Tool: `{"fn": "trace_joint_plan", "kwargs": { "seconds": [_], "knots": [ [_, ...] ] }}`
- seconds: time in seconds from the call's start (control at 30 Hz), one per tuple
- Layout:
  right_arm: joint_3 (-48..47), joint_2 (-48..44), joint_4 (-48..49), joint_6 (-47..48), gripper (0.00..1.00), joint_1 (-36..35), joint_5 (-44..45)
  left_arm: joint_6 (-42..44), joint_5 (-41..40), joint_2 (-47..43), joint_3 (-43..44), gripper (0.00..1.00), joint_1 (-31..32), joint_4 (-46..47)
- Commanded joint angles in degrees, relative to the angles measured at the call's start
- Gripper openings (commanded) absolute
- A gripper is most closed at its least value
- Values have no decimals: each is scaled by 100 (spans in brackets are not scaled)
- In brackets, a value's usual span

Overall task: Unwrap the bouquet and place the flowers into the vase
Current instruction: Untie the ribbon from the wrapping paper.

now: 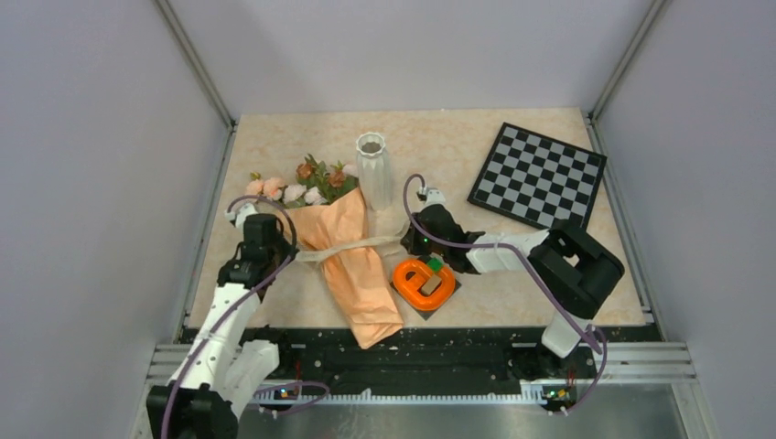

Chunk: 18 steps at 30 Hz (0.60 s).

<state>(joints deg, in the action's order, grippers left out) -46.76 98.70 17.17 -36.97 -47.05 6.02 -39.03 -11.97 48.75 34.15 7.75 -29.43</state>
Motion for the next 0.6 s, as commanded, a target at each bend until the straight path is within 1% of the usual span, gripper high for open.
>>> {"fn": "trace_joint_plan", "kwargs": {
  "seconds": [0.0, 0.07, 0.2, 0.37, 0.4, 0.47, 0.5, 0.57],
  "knots": [
    [188, -324, 11, -167, 0, 69, 248, -497, 641, -331, -592, 0, -819, 229],
    [261, -403, 1, -169, 0, 73, 344, -661, 781, -513, -813, 0, -1146, 269],
    [434, -632, -83, -52, 1, 73, 722, -835, 724, -942, -1119, 0, -1401, 204],
    [510, -950, -193, 413, 22, 77, 909, -956, 644, -1209, -1336, 0, -1594, 153],
    [529, -1032, -90, 648, 29, 69, 747, -958, 655, -1208, -1348, 0, -1611, 150],
    [505, -1163, 127, 1288, 43, 72, 93, -954, 700, -1184, -1349, 0, -1625, 168],
    [424, -1180, 130, 1588, 47, 63, -297, -931, 738, -1153, -1338, 0, -1632, 181],
    [201, -1169, 21, 2116, 52, -27, -800, -887, 792, -1083, -1302, 0, -1638, 205]
  ]
}}
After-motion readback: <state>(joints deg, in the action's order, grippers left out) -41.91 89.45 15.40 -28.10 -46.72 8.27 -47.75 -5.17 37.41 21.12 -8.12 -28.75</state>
